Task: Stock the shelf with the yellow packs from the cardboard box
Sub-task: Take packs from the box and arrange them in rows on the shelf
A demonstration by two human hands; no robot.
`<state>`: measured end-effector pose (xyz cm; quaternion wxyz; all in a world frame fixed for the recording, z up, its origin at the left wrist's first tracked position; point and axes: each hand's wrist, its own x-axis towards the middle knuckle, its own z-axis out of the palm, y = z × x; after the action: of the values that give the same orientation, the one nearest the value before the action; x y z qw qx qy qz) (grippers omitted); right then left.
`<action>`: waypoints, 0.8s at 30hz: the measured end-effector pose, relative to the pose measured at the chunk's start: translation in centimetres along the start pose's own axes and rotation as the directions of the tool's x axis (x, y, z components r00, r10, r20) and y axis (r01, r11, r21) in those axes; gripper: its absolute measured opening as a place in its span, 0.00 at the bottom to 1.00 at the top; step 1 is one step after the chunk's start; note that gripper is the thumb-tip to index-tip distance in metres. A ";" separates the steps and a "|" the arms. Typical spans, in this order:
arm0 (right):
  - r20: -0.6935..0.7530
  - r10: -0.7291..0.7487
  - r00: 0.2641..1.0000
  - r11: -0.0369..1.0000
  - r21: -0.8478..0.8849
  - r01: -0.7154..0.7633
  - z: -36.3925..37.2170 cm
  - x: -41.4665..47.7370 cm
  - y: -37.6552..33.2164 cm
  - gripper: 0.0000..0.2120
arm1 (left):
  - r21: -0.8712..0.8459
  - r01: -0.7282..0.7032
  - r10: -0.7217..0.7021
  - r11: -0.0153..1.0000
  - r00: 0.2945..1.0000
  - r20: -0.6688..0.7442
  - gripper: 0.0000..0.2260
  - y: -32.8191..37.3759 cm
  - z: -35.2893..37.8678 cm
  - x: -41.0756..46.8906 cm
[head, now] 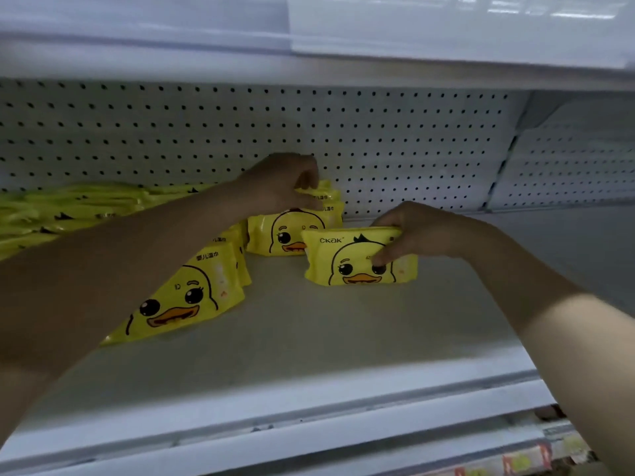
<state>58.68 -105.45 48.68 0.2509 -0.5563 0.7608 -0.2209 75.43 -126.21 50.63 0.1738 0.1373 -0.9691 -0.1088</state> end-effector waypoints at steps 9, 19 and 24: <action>-0.134 -0.163 0.978 0.984 0.055 0.171 2.7 4.5 -1.0 0.23 | -0.165 0.138 -0.123 0.977 0.987 0.100 0.11 0.5 0.8 -5.2; -0.591 -0.187 0.785 0.978 -0.039 0.203 4.0 7.2 -0.5 0.19 | -0.045 0.209 -0.211 0.977 0.976 -0.047 0.09 -2.1 1.1 -5.2; -0.631 -0.157 0.759 0.970 0.045 0.238 2.9 8.0 -0.3 0.08 | -0.140 0.089 -0.116 0.986 0.973 -0.198 0.07 -3.0 -0.2 -4.7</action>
<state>58.67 -113.32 45.48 -0.0058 -0.5125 0.7227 -0.4636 80.43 -127.63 48.63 0.2759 0.1861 -0.9284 -0.1656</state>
